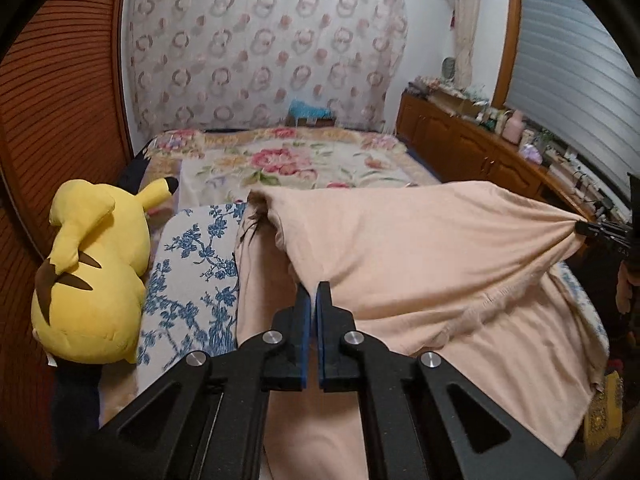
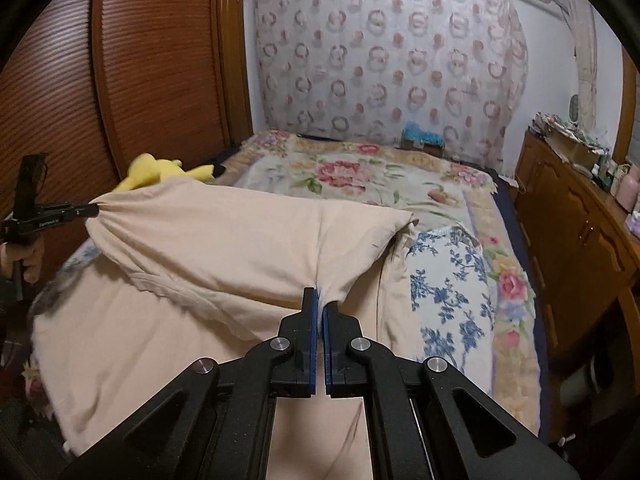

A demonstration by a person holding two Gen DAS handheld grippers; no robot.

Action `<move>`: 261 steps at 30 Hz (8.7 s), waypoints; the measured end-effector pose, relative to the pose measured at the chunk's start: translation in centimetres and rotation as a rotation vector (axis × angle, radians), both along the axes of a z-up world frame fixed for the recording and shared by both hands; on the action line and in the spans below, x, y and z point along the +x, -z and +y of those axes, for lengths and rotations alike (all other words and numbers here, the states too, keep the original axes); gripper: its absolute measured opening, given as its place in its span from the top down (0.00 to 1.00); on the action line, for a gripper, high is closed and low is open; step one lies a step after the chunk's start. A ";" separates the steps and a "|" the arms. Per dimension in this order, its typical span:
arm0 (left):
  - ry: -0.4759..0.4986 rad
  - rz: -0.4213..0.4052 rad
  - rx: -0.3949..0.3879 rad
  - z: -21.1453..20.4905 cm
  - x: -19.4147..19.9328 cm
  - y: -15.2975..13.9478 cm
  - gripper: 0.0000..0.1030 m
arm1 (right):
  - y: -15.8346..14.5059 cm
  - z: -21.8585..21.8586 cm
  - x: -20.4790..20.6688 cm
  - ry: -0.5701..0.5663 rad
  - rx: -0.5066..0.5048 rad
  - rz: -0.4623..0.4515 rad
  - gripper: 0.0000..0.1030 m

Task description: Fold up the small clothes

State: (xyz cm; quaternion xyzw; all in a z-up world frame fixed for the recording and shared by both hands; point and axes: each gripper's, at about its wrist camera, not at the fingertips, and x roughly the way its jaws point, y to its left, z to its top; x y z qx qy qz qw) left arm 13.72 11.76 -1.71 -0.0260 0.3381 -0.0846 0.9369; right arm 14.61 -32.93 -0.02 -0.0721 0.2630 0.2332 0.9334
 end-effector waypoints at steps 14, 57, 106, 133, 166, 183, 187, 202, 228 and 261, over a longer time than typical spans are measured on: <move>0.059 -0.052 -0.010 0.3 -9.2 -1.8 0.97 | -0.8 -4.3 -10.7 -0.044 -0.036 0.001 0.98; -0.085 -0.009 0.058 0.0 -11.0 2.4 0.77 | 2.0 -0.1 -11.1 0.017 -0.100 0.023 0.49; -0.053 0.130 0.014 -0.4 -12.0 8.8 0.63 | 7.9 4.8 -6.4 0.005 -0.132 0.135 0.44; 0.232 -0.073 -0.049 -8.3 -7.4 1.8 0.93 | 5.4 0.6 -8.9 0.016 -0.037 0.122 0.43; 0.581 -0.078 -0.035 -26.0 -5.3 -3.9 0.48 | 4.5 -5.7 -11.6 0.112 0.048 0.072 0.43; 0.258 -0.094 0.006 -16.1 -3.8 -0.6 0.30 | 4.2 0.2 -7.3 0.002 -0.006 0.051 0.43; 0.218 -0.088 0.005 -14.5 -3.6 0.0 0.30 | 3.8 1.8 -6.1 -0.025 -0.027 0.046 0.43; 0.139 -0.081 -0.011 -11.1 -3.3 1.4 0.30 | 3.5 7.4 -1.2 -0.085 -0.124 0.056 0.43; 0.137 -0.045 -0.038 -10.4 -3.8 3.3 0.30 | 6.0 14.0 6.8 -0.160 -0.213 0.177 0.91; 0.187 -0.006 -0.034 -12.4 -3.8 4.6 0.30 | 1.7 1.5 8.7 0.326 -0.103 0.092 0.82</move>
